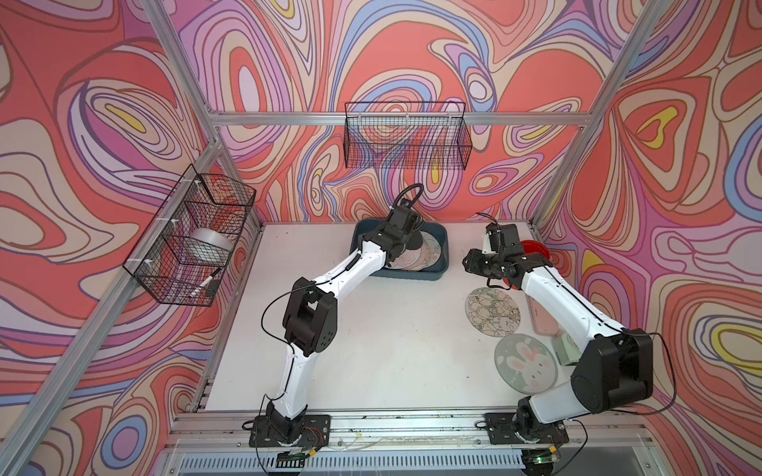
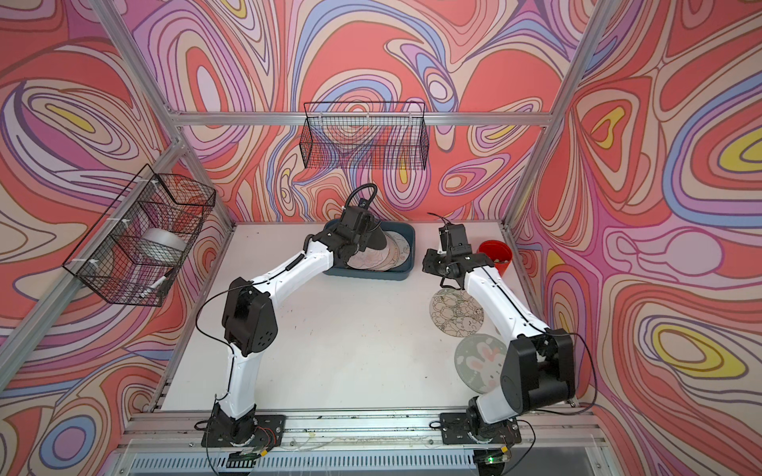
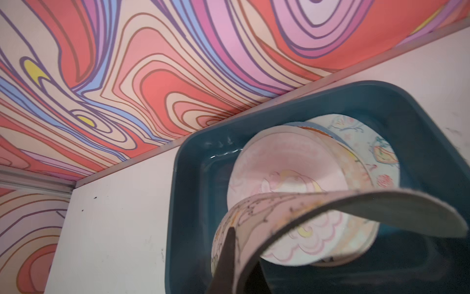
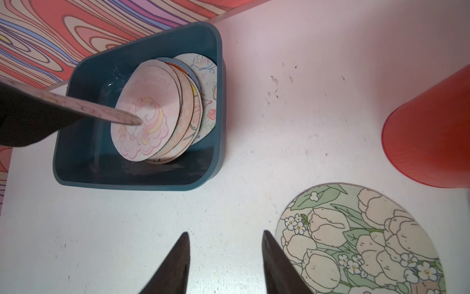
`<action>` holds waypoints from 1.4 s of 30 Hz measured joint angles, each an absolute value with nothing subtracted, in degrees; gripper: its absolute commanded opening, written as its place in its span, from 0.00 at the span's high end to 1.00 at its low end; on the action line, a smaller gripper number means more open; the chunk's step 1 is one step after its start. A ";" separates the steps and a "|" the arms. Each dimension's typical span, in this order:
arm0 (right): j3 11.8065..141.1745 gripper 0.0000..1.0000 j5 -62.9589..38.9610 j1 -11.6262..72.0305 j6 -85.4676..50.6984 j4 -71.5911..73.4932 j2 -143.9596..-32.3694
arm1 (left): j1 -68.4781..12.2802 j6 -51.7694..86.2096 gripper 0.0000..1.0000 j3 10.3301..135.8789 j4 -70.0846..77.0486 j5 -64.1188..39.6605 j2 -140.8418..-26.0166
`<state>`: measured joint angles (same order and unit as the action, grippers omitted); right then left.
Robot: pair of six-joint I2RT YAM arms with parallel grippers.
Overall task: Put the coasters into the storage box
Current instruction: Place the coaster in the storage box.
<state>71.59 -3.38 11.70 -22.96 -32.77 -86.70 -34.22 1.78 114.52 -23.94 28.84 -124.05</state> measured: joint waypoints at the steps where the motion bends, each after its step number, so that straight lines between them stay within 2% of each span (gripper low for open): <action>1: 71.55 0.53 -3.38 11.70 -22.96 -32.73 -86.85 | -33.67 1.80 1.00 116.09 -24.67 29.74 -125.25; 9: 71.22 0.53 -3.40 11.70 -22.55 -32.67 -87.92 | -32.64 4.25 1.00 120.86 -28.77 31.53 -131.35; 21: 71.22 0.53 -4.05 11.70 -22.13 -32.64 -89.43 | -33.45 8.45 1.00 120.99 -33.26 21.65 -136.88; 25: 71.22 0.53 -4.27 11.70 -22.13 -32.64 -89.73 | -33.65 9.13 0.85 120.99 -33.56 18.59 -136.88; 32: 71.24 0.52 -4.25 11.70 -22.13 -32.64 -90.61 | -33.65 10.17 0.38 120.99 -33.93 14.81 -136.88; 42: 71.46 0.52 -2.37 11.33 -22.15 -34.52 -93.23 | -33.65 10.76 0.00 120.38 -34.11 11.33 -135.92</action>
